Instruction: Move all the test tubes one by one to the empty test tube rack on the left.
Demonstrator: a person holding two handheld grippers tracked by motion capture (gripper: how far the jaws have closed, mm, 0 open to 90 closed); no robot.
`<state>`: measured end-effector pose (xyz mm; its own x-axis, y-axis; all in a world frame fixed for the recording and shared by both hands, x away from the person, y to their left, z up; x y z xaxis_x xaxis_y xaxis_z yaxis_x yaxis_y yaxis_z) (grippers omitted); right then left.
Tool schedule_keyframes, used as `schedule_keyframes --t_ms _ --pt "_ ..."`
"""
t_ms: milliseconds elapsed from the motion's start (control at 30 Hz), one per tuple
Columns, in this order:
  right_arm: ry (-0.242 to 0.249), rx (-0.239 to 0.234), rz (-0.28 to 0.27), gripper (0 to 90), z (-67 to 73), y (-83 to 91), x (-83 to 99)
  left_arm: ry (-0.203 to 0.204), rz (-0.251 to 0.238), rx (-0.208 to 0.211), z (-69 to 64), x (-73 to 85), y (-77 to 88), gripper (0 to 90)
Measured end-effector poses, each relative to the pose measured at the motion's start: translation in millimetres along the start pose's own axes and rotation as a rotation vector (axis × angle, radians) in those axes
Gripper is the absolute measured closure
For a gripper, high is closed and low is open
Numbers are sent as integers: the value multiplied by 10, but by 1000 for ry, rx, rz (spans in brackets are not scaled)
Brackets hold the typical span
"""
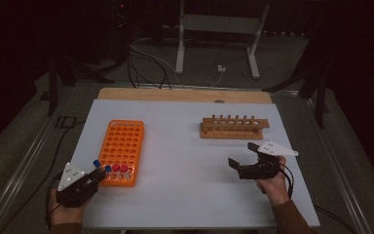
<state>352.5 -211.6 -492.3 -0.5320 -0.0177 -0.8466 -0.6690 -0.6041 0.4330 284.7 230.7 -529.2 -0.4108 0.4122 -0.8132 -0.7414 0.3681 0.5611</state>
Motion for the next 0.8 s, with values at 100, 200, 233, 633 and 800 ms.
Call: schedule_keyframes --t_ms 100,200,233,633,800 --pt "2 -1 2 4 1 -3 4 -7 17 3 -17 1 -26 774" --pt "2 -2 4 4 1 -7 10 -17 33 1 -27 12 -43 775" --pt "3 -3 5 4 4 -7 11 -19 40 2 -29 22 -46 775" --pt "5 -5 6 4 10 -11 15 -32 74 9 -50 65 -66 769" --pt "4 -4 7 4 5 -10 15 -24 69 11 -55 55 -44 681"
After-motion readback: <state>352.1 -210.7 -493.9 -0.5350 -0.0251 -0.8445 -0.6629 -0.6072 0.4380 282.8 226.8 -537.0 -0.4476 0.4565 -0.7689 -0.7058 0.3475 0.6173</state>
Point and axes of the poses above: each handheld gripper's, and its own axes: y roughly backward along the jaws, x roughly out of its underside, z roughly to its left, the point moved 9 cm from there along -y, roughly forward along the jaws, and after that the axes turned 13 degrees about -y, right-handed, at the moved point
